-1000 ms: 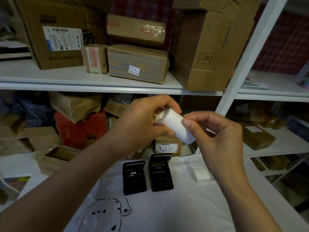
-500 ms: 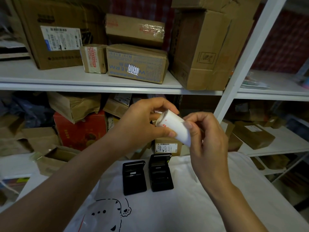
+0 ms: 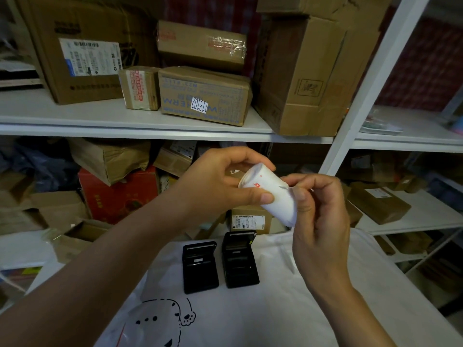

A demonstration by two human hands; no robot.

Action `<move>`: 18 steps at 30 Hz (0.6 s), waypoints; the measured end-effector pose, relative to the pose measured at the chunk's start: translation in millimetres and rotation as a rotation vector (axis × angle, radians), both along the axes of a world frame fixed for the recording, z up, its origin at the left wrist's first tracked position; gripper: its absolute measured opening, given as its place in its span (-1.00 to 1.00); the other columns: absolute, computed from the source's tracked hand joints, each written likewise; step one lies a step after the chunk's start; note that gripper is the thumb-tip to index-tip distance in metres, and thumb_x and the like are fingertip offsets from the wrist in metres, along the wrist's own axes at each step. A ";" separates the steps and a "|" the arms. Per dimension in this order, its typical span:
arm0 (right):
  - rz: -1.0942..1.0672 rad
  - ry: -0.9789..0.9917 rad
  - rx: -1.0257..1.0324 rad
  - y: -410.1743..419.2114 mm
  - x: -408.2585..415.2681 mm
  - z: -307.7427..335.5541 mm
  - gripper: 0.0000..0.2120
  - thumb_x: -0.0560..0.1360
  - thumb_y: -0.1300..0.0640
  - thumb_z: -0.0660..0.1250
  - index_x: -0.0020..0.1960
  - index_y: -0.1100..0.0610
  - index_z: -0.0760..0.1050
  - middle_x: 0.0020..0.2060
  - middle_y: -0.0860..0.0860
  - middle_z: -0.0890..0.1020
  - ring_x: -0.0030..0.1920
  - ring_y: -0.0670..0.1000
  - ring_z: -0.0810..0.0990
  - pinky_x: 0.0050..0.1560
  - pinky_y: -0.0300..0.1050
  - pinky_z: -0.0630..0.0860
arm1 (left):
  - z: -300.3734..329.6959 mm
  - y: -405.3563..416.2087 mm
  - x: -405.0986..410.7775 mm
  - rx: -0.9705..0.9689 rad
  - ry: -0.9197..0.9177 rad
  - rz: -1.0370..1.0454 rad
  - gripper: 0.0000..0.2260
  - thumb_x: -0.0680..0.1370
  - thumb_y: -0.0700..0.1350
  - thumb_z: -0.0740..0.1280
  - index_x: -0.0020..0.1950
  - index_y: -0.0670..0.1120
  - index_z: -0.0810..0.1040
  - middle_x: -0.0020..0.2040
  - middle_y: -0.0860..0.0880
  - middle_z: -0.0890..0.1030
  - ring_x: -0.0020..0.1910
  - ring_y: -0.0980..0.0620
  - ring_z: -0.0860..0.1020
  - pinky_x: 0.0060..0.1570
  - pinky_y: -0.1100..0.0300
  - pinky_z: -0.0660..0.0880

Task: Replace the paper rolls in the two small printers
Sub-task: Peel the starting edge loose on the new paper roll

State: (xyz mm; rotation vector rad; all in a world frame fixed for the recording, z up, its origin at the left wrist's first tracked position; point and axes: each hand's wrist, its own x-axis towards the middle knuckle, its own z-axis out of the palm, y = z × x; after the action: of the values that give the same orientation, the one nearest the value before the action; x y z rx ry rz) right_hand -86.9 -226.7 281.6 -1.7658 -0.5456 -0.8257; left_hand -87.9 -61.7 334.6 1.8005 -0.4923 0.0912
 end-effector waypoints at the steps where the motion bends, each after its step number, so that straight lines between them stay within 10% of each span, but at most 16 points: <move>1: 0.006 0.006 0.019 0.6 -0.8 -0.4 -0.94 0.53 0.04 0.15 -0.04 -0.13 0.34 -0.07 -0.19 0.54 -0.02 -0.20 0.55 -0.17 -0.42 0.46 | 0.3 -0.1 0.3 -0.005 0.010 -0.011 -0.67 0.29 -0.17 0.50 0.03 0.00 0.58 0.02 -0.01 0.64 -0.03 0.08 0.64 -0.08 0.20 0.62; 7: 0.137 0.068 0.028 -0.7 -4.5 9.2 -0.75 0.53 0.08 0.29 0.18 -0.15 0.41 0.01 -0.24 0.63 0.06 -0.19 0.60 -0.10 -0.36 0.53 | 2.0 2.7 3.4 -0.038 0.067 -0.057 -0.67 0.36 -0.21 0.45 0.12 -0.06 0.58 0.04 -0.08 0.64 -0.04 0.12 0.64 -0.15 0.32 0.57; 18: -0.097 -0.015 -0.014 2.8 8.2 2.1 -0.93 0.49 0.15 0.37 -0.04 0.02 0.58 -0.15 -0.14 0.64 -0.09 -0.15 0.61 -0.15 -0.30 0.55 | 1.1 -6.4 8.5 -0.034 0.249 -0.064 -0.68 0.58 -0.15 0.24 0.34 -0.03 0.45 0.16 -0.03 0.61 0.03 0.13 0.62 -0.04 0.24 0.60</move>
State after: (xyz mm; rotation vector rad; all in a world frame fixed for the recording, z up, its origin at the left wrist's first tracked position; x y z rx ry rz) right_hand -78.6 -223.8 283.7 -1.8119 -0.4799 -0.9042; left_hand -79.3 -68.1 335.7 1.7320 -0.3669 -0.1665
